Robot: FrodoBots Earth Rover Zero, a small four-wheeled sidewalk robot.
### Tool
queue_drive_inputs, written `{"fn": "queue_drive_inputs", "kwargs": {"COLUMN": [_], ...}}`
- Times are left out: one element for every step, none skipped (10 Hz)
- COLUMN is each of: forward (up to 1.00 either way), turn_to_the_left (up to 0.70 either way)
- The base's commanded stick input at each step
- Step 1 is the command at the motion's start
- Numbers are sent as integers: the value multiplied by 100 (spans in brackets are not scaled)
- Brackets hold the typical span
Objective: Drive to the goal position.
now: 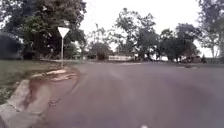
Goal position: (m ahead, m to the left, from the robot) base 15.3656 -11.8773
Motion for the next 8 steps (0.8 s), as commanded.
{"fn": "queue_drive_inputs", "kwargs": {"forward": [100, 100, 100, 100, 100, 100, 100, 100], "turn_to_the_left": [0, 1, 8, 28, 38, 39, 39, 40]}}
